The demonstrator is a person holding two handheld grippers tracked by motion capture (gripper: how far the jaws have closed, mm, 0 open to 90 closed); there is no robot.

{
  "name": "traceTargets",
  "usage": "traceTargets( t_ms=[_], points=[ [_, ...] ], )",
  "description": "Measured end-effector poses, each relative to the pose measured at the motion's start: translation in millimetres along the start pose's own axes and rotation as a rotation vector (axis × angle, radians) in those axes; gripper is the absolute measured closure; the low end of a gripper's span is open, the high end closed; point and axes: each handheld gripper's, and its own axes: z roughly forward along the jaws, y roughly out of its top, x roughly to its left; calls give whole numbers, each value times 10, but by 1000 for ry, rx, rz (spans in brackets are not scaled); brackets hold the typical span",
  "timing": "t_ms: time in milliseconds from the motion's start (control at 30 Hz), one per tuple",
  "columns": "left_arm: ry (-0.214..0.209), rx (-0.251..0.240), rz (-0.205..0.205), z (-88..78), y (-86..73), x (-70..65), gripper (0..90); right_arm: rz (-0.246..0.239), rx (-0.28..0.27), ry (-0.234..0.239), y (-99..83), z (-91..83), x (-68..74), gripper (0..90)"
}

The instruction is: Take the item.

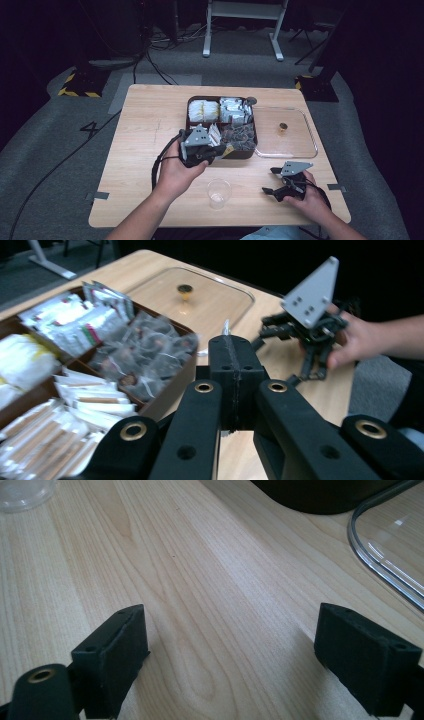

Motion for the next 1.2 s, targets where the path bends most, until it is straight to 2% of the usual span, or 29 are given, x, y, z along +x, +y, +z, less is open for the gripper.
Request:
traceTargets(
  t_ms=[200, 300, 400, 700, 833, 1067, 1200],
  points=[
    [-20, -6, 22, 27, -144, -163, 900, 0, 0, 0, 0, 0, 0, 139],
    [-17, 11, 55, 56, -209, -221, 900, 0, 0, 0, 0, 0, 0, 139],
    [-36, 12, 62, 80, -282, -260, 900, 0, 0, 0, 0, 0, 0, 139],
    [-57, 12, 38, 131, -525, -306, 900, 1, 0, -2, 3, 4, 0, 139],
    [-67, 12, 29, 130, -587, -334, 900, 2, 0, -2, 3, 4, 0, 139],
    [-64, 21, 48, 120, -679, -422, 900, 2, 0, -2, 3, 4, 0, 139],
    [-70, 32, 39, 137, -728, -433, 900, 1, 0, -2, 3, 4, 0, 139]
  ],
)
